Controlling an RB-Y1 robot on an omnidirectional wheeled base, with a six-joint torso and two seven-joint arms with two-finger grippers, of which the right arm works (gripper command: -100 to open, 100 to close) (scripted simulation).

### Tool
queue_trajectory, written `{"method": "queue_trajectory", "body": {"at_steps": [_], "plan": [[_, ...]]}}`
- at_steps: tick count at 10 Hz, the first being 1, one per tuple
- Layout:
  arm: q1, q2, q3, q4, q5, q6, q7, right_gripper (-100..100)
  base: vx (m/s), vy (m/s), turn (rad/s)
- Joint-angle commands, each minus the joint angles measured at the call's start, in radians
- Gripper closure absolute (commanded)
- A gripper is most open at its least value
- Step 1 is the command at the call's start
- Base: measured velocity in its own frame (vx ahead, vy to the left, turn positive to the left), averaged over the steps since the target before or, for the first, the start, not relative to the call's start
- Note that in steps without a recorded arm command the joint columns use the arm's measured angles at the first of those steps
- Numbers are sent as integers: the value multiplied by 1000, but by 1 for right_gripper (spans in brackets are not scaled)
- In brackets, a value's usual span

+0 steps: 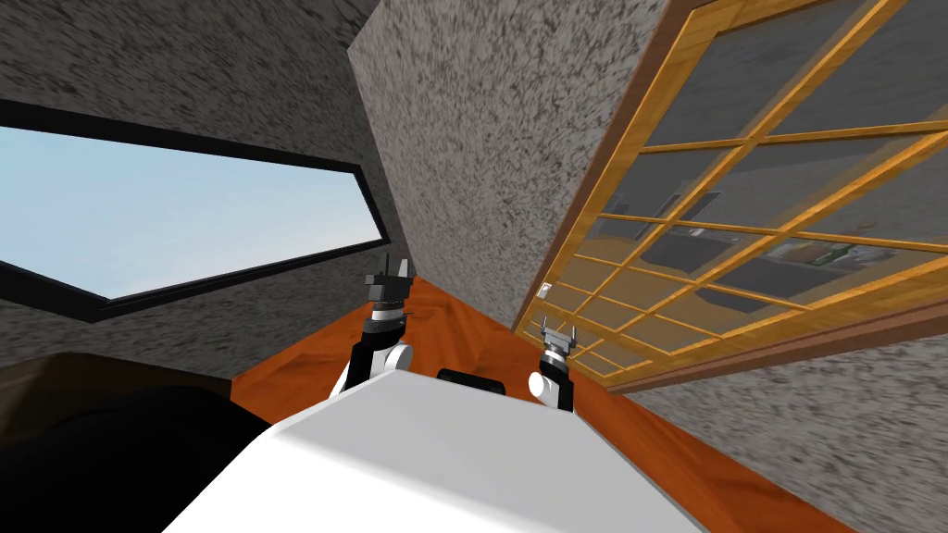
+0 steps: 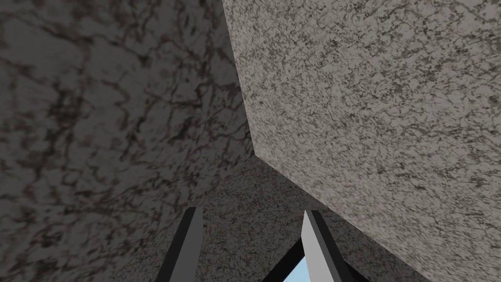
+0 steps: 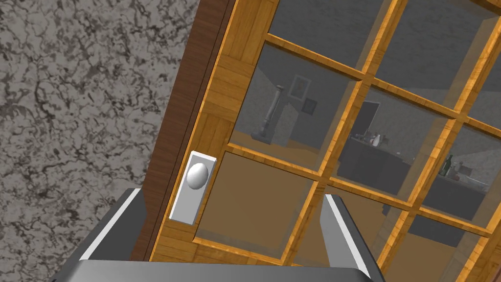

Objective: Pull the door open

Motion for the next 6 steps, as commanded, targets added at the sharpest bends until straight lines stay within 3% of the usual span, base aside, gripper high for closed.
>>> {"method": "queue_trajectory", "body": {"at_steps": [1, 6], "plan": [[-6, -3, 2, 27, -24, -2, -28, -100, 89, -48, 136], [-45, -12, 11, 152, -87, -29, -113, -100, 84, -53, 97]]}}
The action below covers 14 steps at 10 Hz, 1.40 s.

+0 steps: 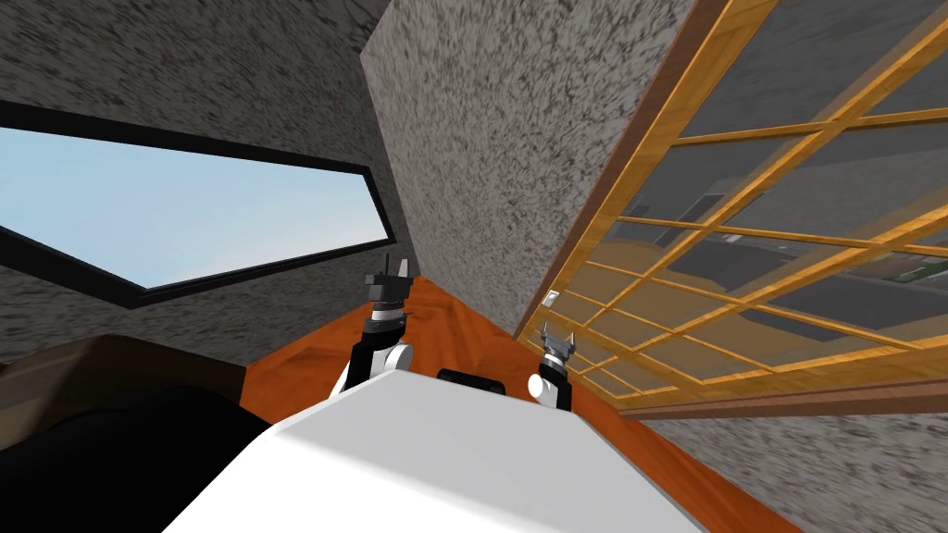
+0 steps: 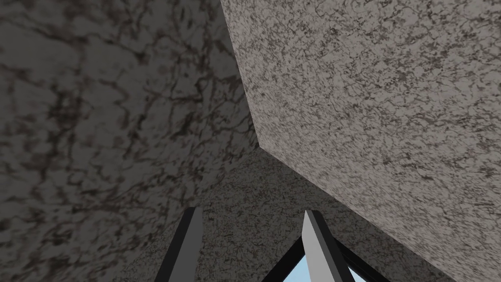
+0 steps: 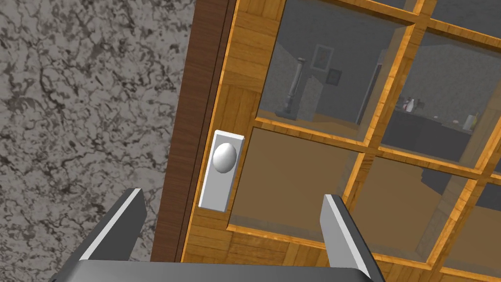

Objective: Pull the door open

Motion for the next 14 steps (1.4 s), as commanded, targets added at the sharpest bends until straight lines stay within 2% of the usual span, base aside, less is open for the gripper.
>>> {"method": "queue_trajectory", "body": {"at_steps": [1, 10, 12, 14], "plan": [[-9, -3, 2, 34, -20, -6, -26, -100, 75, -53, 76], [-68, -15, 16, 220, -114, -46, -152, -100, 74, -56, 81], [-88, -18, 20, 283, -145, -60, -194, -100, 93, -78, 119], [-98, -20, 22, 317, -162, -67, -217, -100, 103, -75, 65]]}}
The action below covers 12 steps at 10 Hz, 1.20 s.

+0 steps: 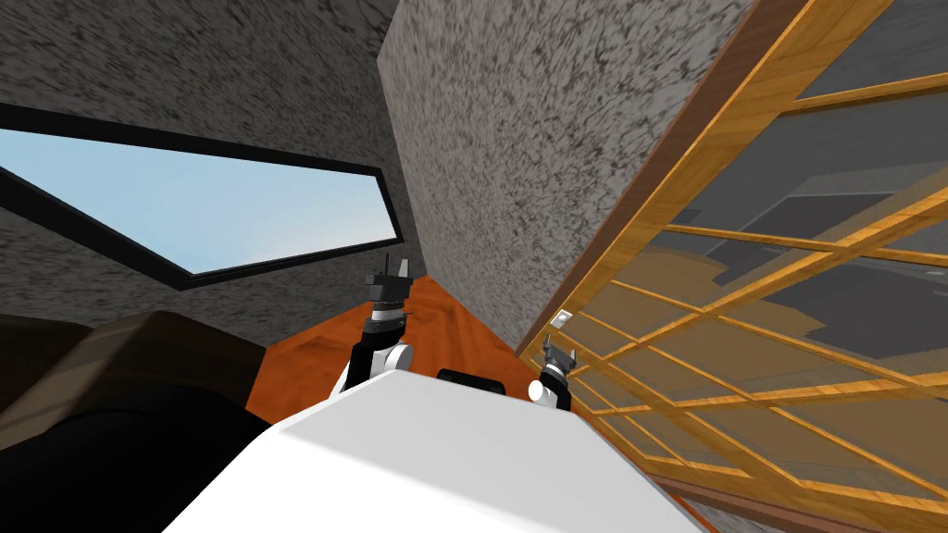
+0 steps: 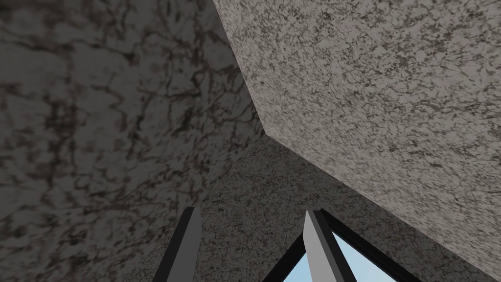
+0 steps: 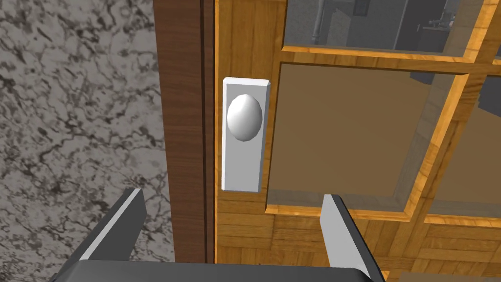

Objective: Pull the door open

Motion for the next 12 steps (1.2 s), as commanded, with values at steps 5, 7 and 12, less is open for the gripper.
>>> {"method": "queue_trajectory", "body": {"at_steps": [5, 7, 12], "plan": [[-14, -25, 7, 72, -25, -17, -70, -100, 72, -47, 43], [-2, -50, 11, 84, -24, -21, -104, -100, 161, 1, 10], [26, -113, 20, 111, -21, -31, -192, -100, 129, 2, 6]]}}
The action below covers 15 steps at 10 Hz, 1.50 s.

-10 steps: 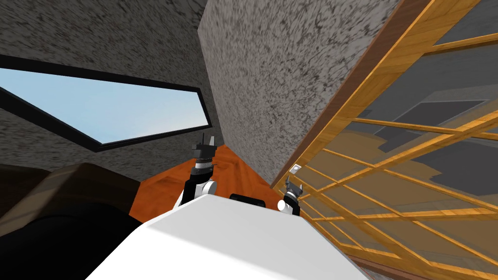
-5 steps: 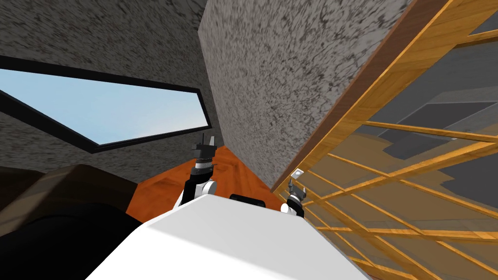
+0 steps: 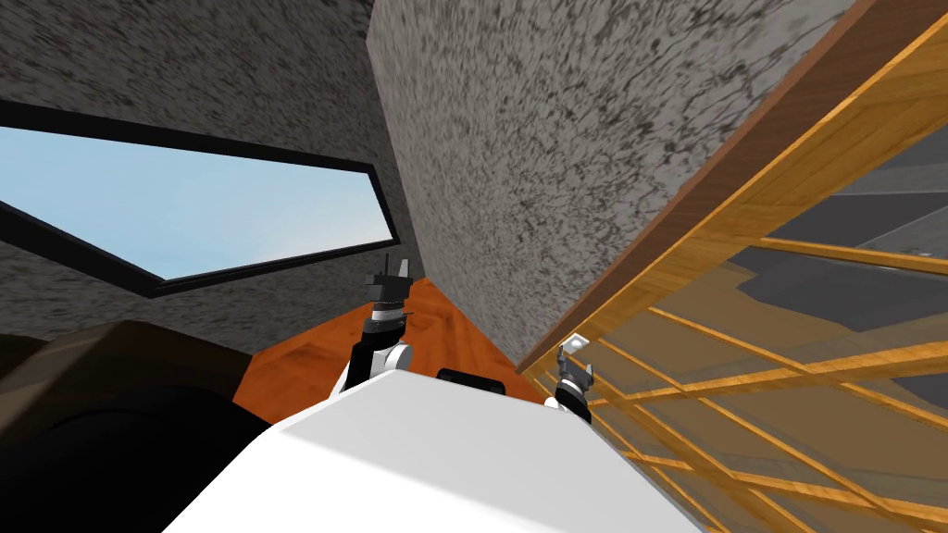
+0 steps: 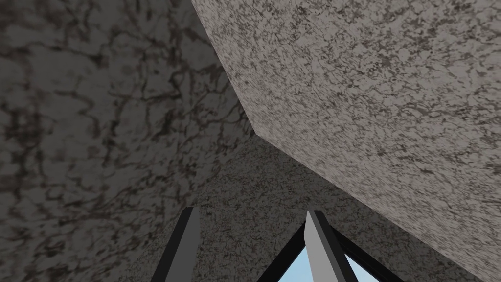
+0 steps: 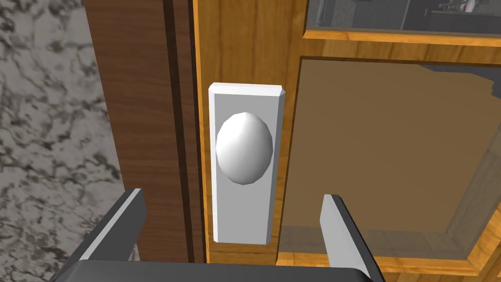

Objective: Pull the door open

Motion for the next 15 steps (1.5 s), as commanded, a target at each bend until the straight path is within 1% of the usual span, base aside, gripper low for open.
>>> {"method": "queue_trajectory", "body": {"at_steps": [1, 5, 6, 7, 8, 9, 10, 15], "plan": [[17, -30, 2, 3, -1, 0, -39, -100, 129, 0, 9], [35, -70, 8, 20, 1, -6, -94, -100, 112, 0, 5], [42, -87, 10, 27, 2, -9, -117, -100, 131, 0, 7], [45, -93, 11, 30, 2, -10, -126, -100, 113, 7, -14], [52, -108, 13, 37, 3, -12, -146, -100, 105, 24, -4], [53, -92, 17, 37, 4, -10, -131, -100, 34, 19, -29], [53, -92, 17, 37, 4, -10, -131, 100, -21, 12, 27], [53, -92, 17, 37, 4, -10, -131, 100, -6, -4, -2]]}}
